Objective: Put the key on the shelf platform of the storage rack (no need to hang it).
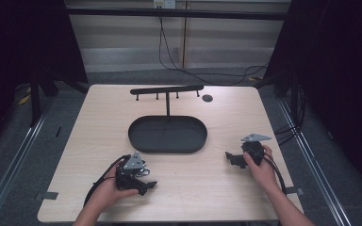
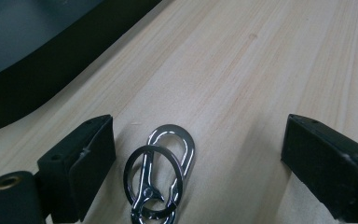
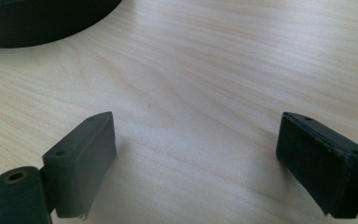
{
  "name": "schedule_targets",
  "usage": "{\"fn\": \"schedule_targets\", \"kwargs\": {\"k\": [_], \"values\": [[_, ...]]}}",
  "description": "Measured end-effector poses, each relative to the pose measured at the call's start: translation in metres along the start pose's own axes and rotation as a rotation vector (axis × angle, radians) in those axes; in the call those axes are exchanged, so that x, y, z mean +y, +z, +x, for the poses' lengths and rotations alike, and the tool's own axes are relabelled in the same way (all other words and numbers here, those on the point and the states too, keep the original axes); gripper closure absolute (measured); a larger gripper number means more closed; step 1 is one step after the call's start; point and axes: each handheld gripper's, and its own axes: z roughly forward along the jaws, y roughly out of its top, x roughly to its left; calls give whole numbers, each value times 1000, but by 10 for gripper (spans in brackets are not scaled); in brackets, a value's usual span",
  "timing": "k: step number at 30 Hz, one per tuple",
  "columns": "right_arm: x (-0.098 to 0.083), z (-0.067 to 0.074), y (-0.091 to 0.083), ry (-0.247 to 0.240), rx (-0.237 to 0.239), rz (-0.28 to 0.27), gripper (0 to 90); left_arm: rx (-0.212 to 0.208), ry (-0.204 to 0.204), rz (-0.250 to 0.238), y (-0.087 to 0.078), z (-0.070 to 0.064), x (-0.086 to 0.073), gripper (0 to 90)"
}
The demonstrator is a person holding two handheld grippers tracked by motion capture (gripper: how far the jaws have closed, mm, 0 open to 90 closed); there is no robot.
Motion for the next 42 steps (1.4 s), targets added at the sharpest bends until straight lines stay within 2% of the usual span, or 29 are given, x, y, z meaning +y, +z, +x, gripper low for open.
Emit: {"fn": "schedule_targets", "kwargs": {"k": [5, 9, 11, 14, 15, 16, 17, 18, 21, 23, 24, 27, 29, 31, 35, 36, 40, 41, 42], "values": [[0, 0, 0, 2, -1, 0, 115, 13, -13, -5, -1, 0, 0, 124], [0, 0, 0, 3, -2, 0, 115, 22, -33, 24, -5, 1, 2, 167], [0, 0, 0, 3, -2, 0, 115, 20, -36, 49, -6, 1, 4, 168], [0, 0, 0, 3, -2, 0, 115, 23, -73, 92, -9, 2, 8, 188], [0, 0, 0, 3, -2, 0, 115, 23, -73, 92, -9, 2, 8, 192], [0, 0, 0, 2, -2, 0, 115, 27, -91, 134, -12, 4, 10, 203], [0, 0, 0, 3, -2, 0, 115, 27, -91, 134, -12, 4, 10, 213], [0, 0, 0, 3, -2, 0, 115, 40, -97, 166, -14, 5, 12, 219], [0, 0, 0, 3, -2, 0, 115, 43, -116, 176, -16, 7, 12, 228], [0, 0, 0, 3, -2, 0, 115, 35, -116, 192, -17, 8, 13, 235], [0, 0, 0, 2, -2, 0, 115, 39, -107, 224, -18, 8, 15, 242], [0, 0, 0, 3, -2, 0, 115, 36, -98, 266, -17, 8, 20, 255], [0, 0, 0, 3, -2, 0, 115, 54, -80, 309, -16, 7, 24, 283], [0, 0, 0, 3, -2, 0, 115, 60, -79, 320, -16, 7, 26, 316], [0, 0, 0, 1, -2, 0, 116, 53, -68, 377, -14, 9, 33, 371], [0, 0, 0, 0, -3, 0, 116, 46, -81, 394, -13, 10, 35, 384], [0, 1, 0, 2, -3, 0, 115, 42, -77, 426, -10, 12, 40, 413], [0, 1, 0, 1, -3, -1, 115, 36, -79, 447, -8, 12, 44, 425], [0, 1, 0, 0, -4, -1, 115, 34, -74, 473, -6, 12, 49, 473]]}}
